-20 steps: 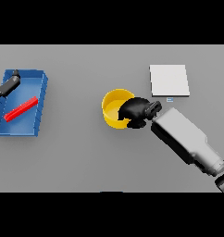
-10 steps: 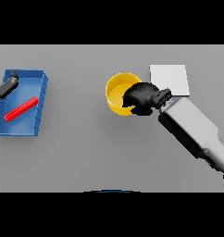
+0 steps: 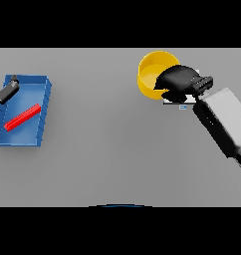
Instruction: Pick up the red beaker and tilt it to pour out 1 green nut into yellow bowl. Pick up the yellow bowl and place it on the metallic measuring scale.
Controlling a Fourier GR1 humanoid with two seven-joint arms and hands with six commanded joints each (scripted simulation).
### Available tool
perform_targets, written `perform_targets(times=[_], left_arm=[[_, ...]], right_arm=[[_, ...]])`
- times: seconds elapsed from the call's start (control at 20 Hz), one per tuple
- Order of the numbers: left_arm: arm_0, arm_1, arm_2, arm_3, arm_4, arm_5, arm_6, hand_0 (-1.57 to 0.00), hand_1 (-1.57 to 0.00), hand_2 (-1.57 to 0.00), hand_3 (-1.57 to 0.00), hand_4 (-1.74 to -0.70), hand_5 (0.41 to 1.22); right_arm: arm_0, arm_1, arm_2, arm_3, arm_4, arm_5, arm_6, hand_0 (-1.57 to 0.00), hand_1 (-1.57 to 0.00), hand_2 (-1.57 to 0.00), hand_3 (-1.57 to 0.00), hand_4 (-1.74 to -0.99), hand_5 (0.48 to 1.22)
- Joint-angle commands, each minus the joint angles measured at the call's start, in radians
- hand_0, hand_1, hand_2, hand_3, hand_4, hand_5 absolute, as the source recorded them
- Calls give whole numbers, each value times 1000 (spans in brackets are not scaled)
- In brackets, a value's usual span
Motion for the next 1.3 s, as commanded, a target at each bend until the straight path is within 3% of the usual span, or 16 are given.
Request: perform_targets(times=[0.0, 0.2, 0.35, 0.65, 0.9, 1.1, 1.2, 1.25], left_arm=[[-4, 2, 1, -4, 2, -4, 3, 1, 1, 1, 1, -744, 708], [6, 3, 1, -17, 4, -4, 2, 1, 1, 1, 1, -737, 699], [16, 15, 4, -20, 4, -9, -6, 1, 1, 1, 1, -728, 691], [19, 10, 6, -12, 1, -1, -1, 1, 1, 1, 1, -724, 682], [16, 12, 6, -21, 3, -6, 2, 1, 1, 1, 1, -728, 675], [8, 6, -3, -3, -8, -6, 10, 1, 1, 1, 1, -723, 669], [12, 11, -1, -11, -6, -7, 1, 1, 1, 1, 1, -724, 667], [7, 6, -4, -16, -7, -6, 5, 1, 1, 1, 1, -725, 669]], right_arm=[[-2, 1, -10, 26, 5, -25, 8, -1571, -1571, -1527, -1219, -1741, 1221], [-26, -36, -50, 130, 7, -82, -45, -1571, -1571, -1508, -1186, -1741, 1221], [-32, -30, -65, 235, 22, -136, -63, -1571, -1571, -1506, -1176, -1741, 1221], [-55, -12, -86, 429, 57, -238, -100, -1571, -1571, -1407, -1351, -1741, 1221], [-48, 4, -95, 495, 50, -262, -131, -1571, -1571, -1362, -1338, -1741, 1221], [-62, 35, -98, 548, 51, -290, -152, -1501, -1571, -1330, -1463, -1741, 1221], [-72, 40, -100, 555, 52, -288, -136, -1448, -1501, -1382, -1390, -1734, 1221], [-72, 39, -104, 558, 48, -285, -146, -1472, -1479, -1420, -1244, -1736, 1221]])
